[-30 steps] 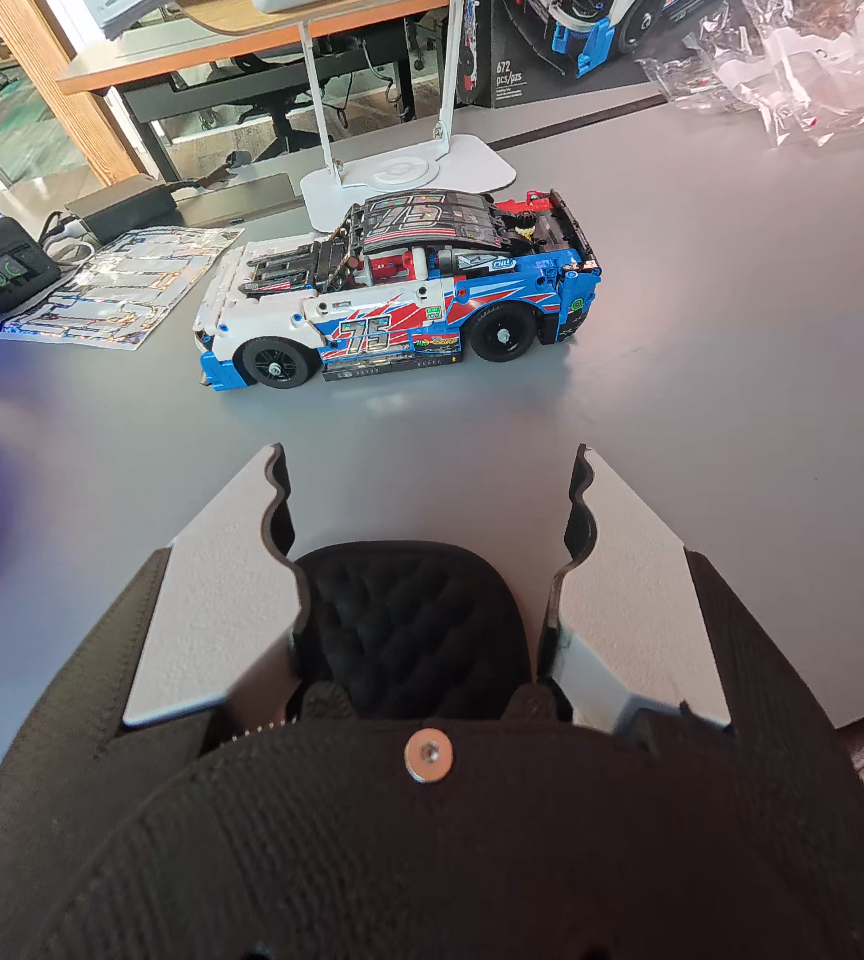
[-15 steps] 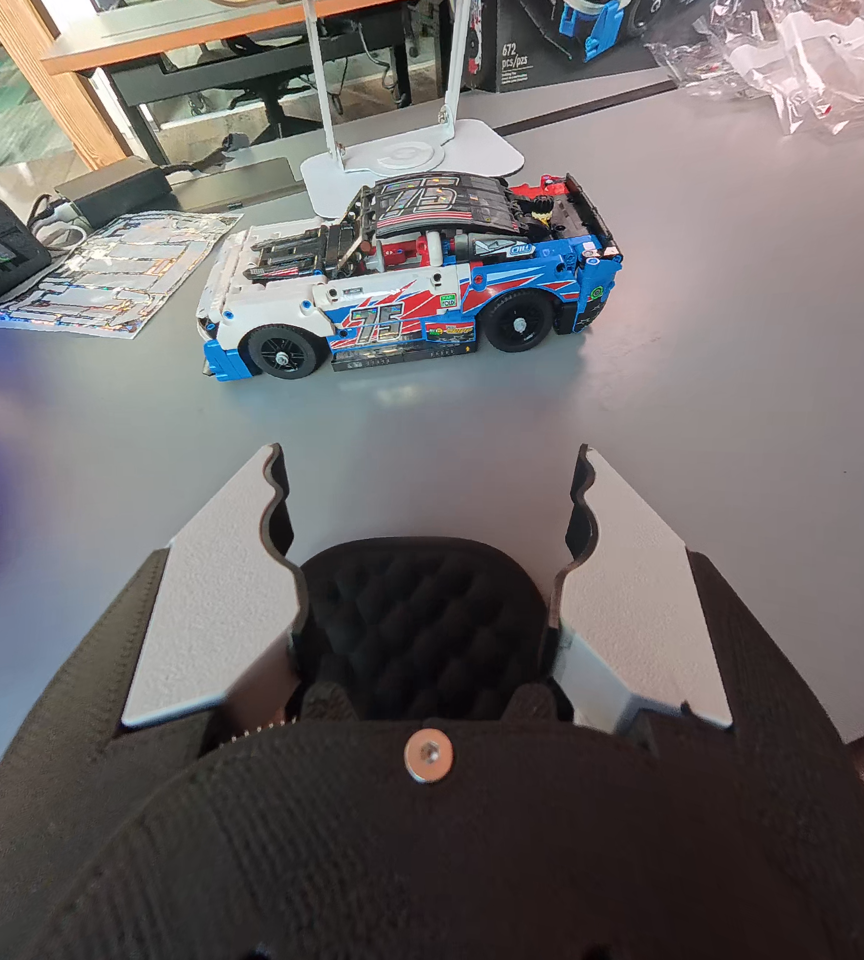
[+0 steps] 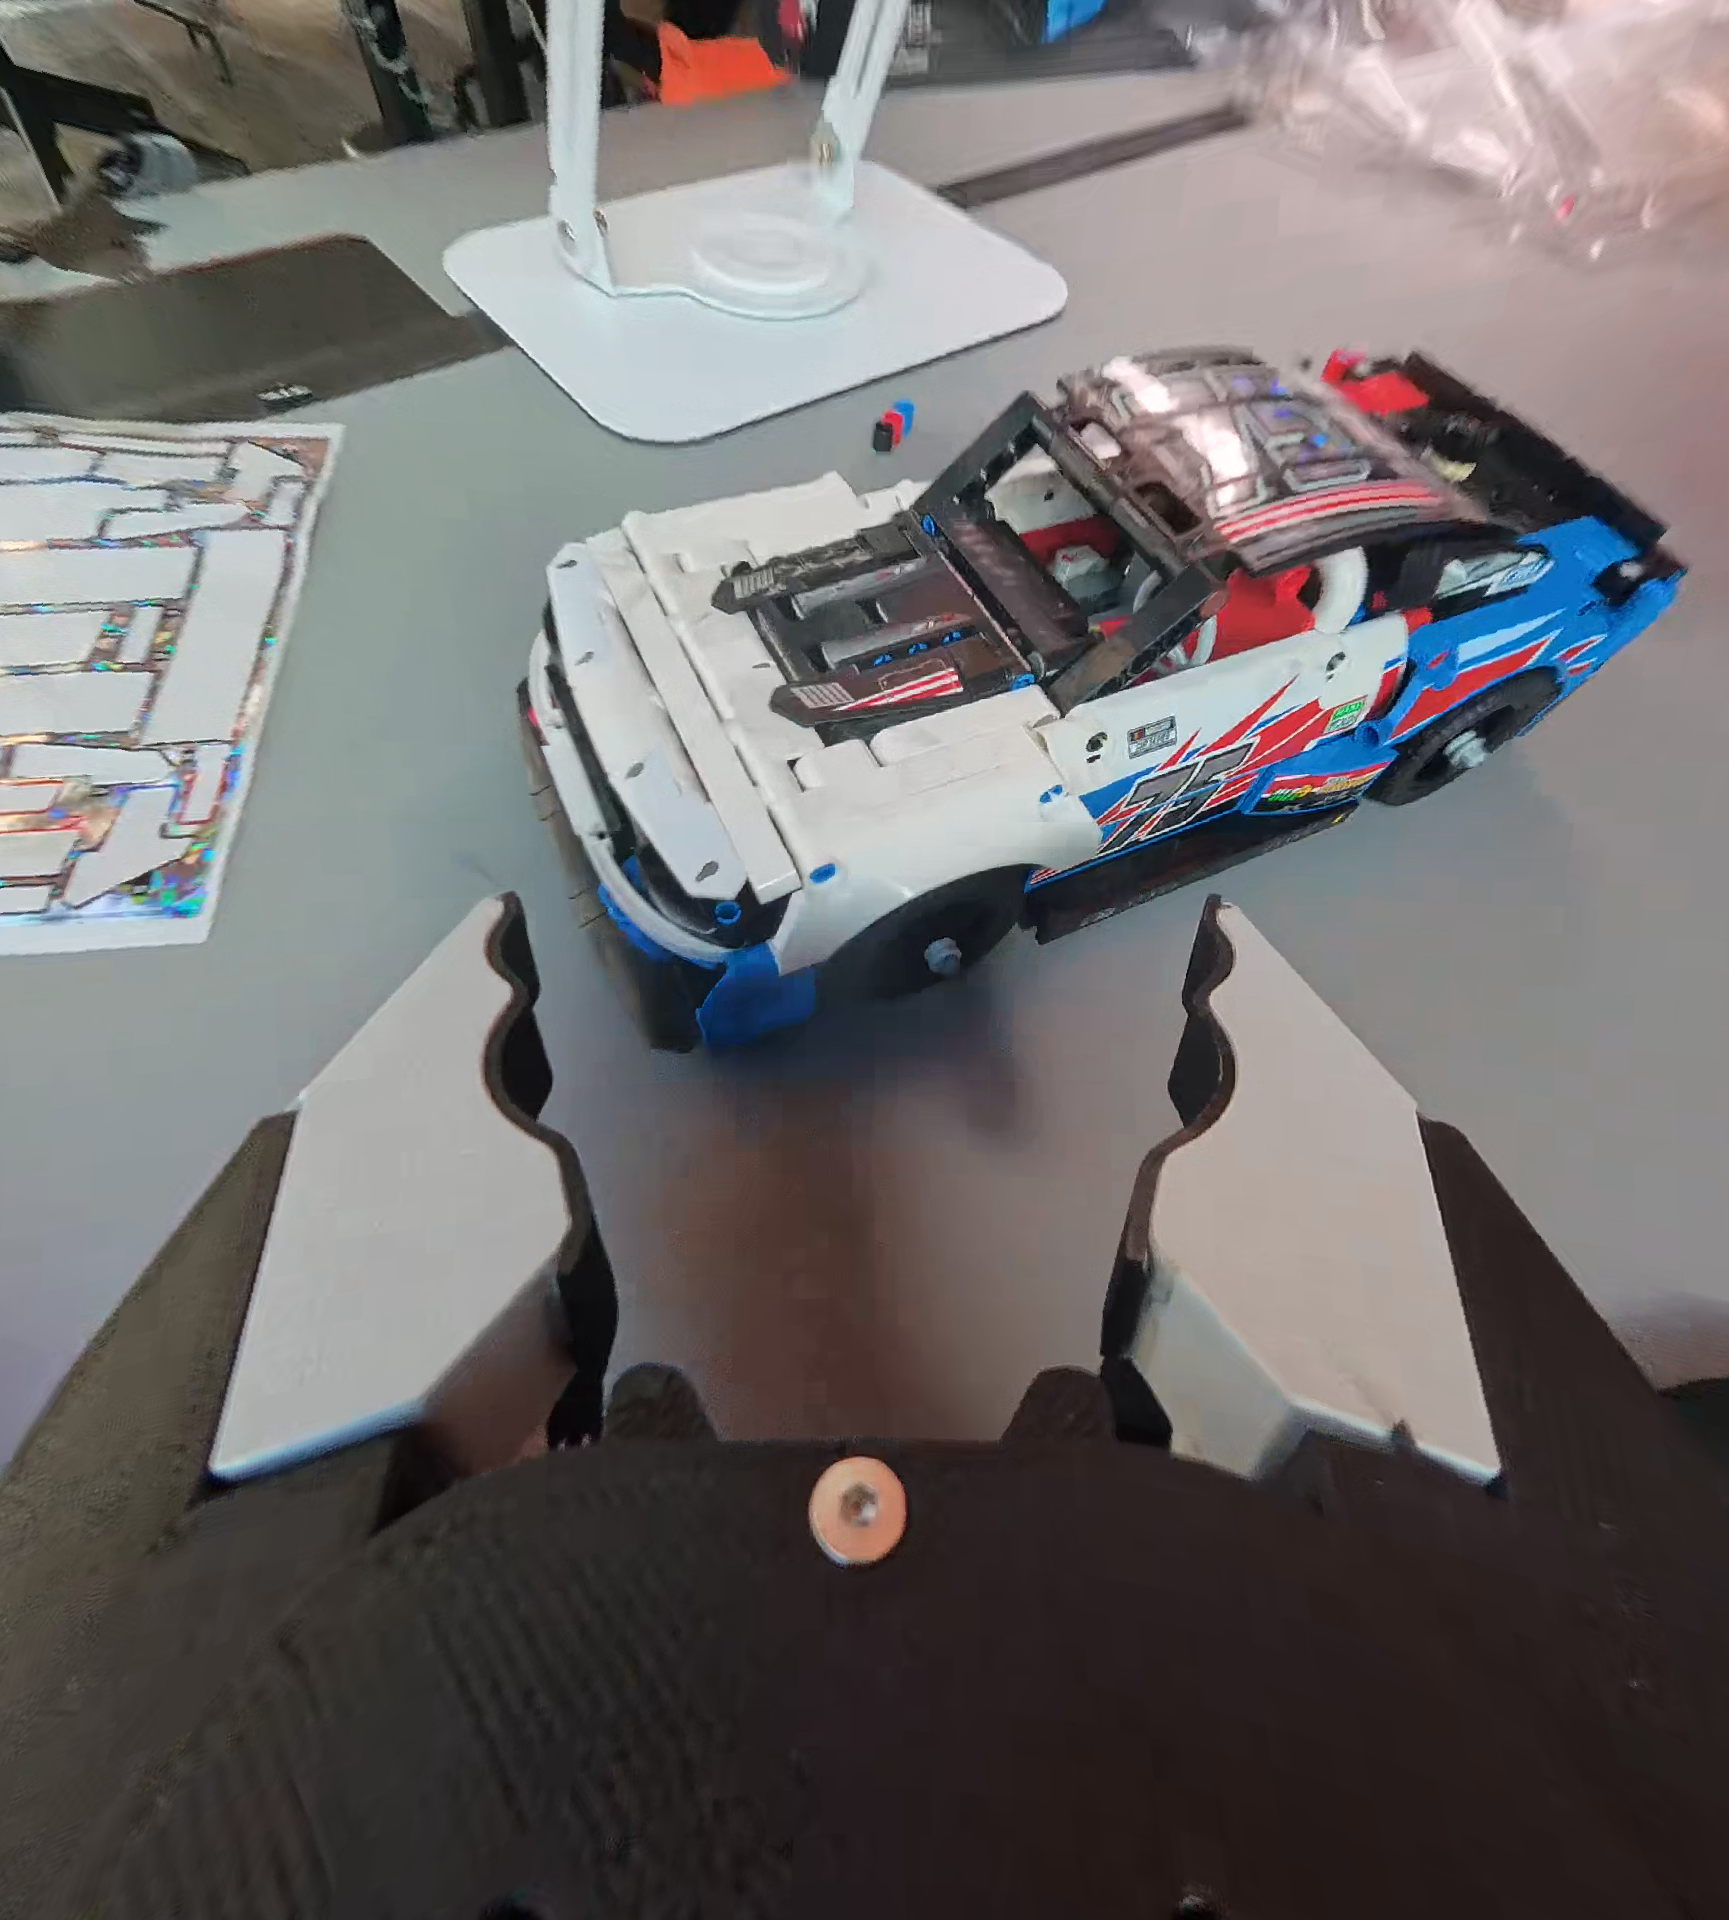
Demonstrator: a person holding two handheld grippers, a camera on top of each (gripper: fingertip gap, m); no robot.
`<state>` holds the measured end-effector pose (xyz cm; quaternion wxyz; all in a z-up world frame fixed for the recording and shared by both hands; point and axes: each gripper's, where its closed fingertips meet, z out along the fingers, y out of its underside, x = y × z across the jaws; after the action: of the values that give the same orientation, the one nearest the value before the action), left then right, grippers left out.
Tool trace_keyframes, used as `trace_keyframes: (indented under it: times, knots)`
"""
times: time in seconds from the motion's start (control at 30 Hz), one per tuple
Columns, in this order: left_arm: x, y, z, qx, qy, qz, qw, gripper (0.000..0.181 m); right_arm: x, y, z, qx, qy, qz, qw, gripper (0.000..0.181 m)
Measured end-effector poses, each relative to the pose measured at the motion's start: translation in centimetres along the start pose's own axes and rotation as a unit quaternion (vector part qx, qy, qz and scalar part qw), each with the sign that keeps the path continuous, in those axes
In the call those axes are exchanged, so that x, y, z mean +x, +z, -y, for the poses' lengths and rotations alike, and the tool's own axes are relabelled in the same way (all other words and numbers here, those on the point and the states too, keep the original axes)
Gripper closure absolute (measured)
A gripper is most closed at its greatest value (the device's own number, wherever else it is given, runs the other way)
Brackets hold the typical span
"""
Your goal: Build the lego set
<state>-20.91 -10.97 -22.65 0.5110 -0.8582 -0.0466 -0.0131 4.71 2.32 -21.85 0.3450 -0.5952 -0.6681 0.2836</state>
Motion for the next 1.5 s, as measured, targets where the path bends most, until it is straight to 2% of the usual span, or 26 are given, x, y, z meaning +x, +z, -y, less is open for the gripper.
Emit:
trace_keyframes:
  times: [0.03,0.13,0.23,0.33,0.43,0.53,0.57,0.63,0.67,0.77,0.83,0.87,0.97,1.03,1.1,1.23,1.37,1.43,1.5]
  knots:
    - [0.1,1.2,-0.6,-0.028,0.01,-0.003,1.0,0.061,-0.3,1.6,0.3,-0.02,-0.025,-0.007,0.999,0.099]
    - [0.7,3.2,-0.5,-0.058,0.04,0.023,0.997,0.067,0.0,5.6,0.6,-0.074,-0.066,-0.013,0.995,0.09]
    - [4.7,3.8,-0.5,-0.067,0.059,-0.011,0.996,0.073,2.2,5.9,0.0,-0.113,-0.091,-0.029,0.989,0.089]
    - [9.3,4.2,-0.9,-0.077,0.114,-0.043,0.99,0.078,4.9,3.2,-2.5,-0.162,-0.106,-0.029,0.981,0.089]
    - [12.4,5.0,-1.0,-0.084,0.179,-0.057,0.979,0.094,7.4,0.9,-4.6,-0.161,-0.127,-0.017,0.979,0.089]
    - [15.4,5.4,-0.6,-0.069,0.192,-0.102,0.974,0.104,9.7,-0.9,-6.3,-0.16,-0.137,-0.005,0.978,0.091]
    - [15.8,5.4,-0.4,-0.061,0.197,-0.111,0.972,0.109,10.4,-1.8,-7.0,-0.174,-0.143,-0.005,0.974,0.093]
    - [14.7,5.3,0.1,-0.052,0.202,-0.08,0.975,0.103,11.2,-4.9,-8.6,-0.253,-0.158,0.008,0.954,0.109]
    - [14.3,5.1,0.4,-0.048,0.194,-0.073,0.977,0.1,11.3,-6.1,-7.6,-0.253,-0.169,0.005,0.953,0.109]
    - [14.6,5.3,1.4,-0.03,0.164,-0.096,0.981,0.092,8.6,-7.3,0.2,-0.136,-0.195,0.051,0.97,0.116]
    - [15.6,6.3,2.4,-0.024,0.175,-0.121,0.977,0.08,6.3,-5.8,4.7,-0.087,-0.245,0.08,0.962,0.117]
    - [16.3,7.1,3.1,-0.024,0.18,-0.138,0.974,0.073,5.0,-4.5,5.6,-0.096,-0.264,0.107,0.954,0.116]
    - [18.8,9.8,4.7,-0.037,0.177,-0.207,0.961,0.056,3.8,0.5,4.8,-0.182,-0.327,0.152,0.915,0.112]
    - [19.2,11.7,5.4,-0.033,0.201,-0.217,0.955,0.052,3.4,2.7,4.4,-0.211,-0.321,0.19,0.903,0.113]
    - [19.7,12.8,4.7,-0.057,0.204,-0.249,0.945,0.049,3.1,4.0,4.3,-0.224,-0.317,0.219,0.895,0.113]
    - [19.0,14.1,3.1,-0.069,0.244,-0.248,0.935,0.057,2.4,5.2,4.1,-0.24,-0.301,0.27,0.883,0.119]
    - [19.1,14.2,3.1,-0.065,0.244,-0.247,0.936,0.057,2.4,5.1,4.2,-0.26,-0.298,0.315,0.863,0.121]
    - [19.1,14.2,3.1,-0.064,0.245,-0.247,0.936,0.057,2.8,5.3,4.4,-0.272,-0.29,0.328,0.857,0.133]
    - [19.1,14.2,3.1,-0.063,0.245,-0.243,0.936,0.058,2.8,4.8,4.3,-0.287,-0.292,0.364,0.836,0.139]
